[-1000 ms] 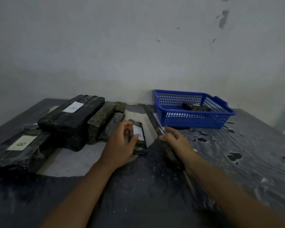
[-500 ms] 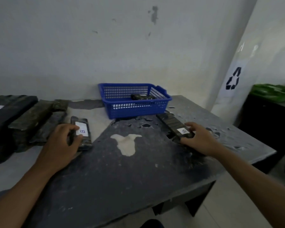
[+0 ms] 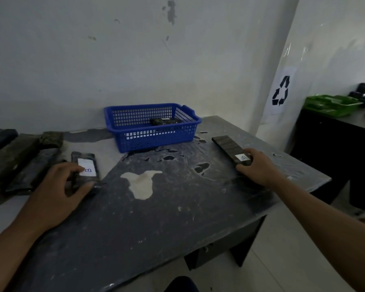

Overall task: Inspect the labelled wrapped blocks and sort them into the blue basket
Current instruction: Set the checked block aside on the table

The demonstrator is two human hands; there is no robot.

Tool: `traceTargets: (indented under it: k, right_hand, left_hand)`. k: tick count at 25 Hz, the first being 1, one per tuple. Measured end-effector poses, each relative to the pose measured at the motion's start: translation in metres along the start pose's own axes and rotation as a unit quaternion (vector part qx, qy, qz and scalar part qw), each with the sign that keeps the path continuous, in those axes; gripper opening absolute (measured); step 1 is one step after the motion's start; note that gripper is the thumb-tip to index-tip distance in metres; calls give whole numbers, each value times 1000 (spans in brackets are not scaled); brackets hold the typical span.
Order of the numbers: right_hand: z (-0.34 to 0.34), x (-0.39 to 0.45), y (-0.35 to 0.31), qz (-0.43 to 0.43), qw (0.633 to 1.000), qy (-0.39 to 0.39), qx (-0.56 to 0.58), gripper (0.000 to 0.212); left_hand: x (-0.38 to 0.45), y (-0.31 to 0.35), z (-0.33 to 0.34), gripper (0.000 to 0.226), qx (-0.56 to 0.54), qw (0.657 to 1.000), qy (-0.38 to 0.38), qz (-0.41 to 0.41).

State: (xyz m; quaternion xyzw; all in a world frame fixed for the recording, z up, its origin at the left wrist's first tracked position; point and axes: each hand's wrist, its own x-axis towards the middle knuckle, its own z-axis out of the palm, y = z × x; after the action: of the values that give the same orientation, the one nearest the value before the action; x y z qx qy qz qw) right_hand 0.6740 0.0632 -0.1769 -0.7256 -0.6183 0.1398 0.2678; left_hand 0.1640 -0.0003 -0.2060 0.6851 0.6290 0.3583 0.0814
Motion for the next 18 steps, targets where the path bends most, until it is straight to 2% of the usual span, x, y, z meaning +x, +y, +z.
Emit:
traceTargets:
  k: [2,7,11,13,15,18]
  right_hand:
    - [4,2,7,2,999,7,-36,64]
    - [10,3,8,33,982,-34,-183,69]
    - [11,-5,-8,43,967,-47,-246,70]
    - [17,-13,-30,4,973,-20,-232,70]
    - [33,-24,-66,-86,981,-5,-176,63]
    - [70,-40,-132,-207,973,-51,-87,45]
  left_hand:
    - [-3,4,-1,34,7,1000,-11,-1]
    - [-5,8,0,40,15,1000,-6,-10]
    - [-4,3,3,44,25,1000,10,-1]
    - [-4,0,4,46,18,1000,12,-1]
    - [-3,-3,5,51,11,1000,17,-13]
    - [-2,-4,3,47,-8,999,32,-6]
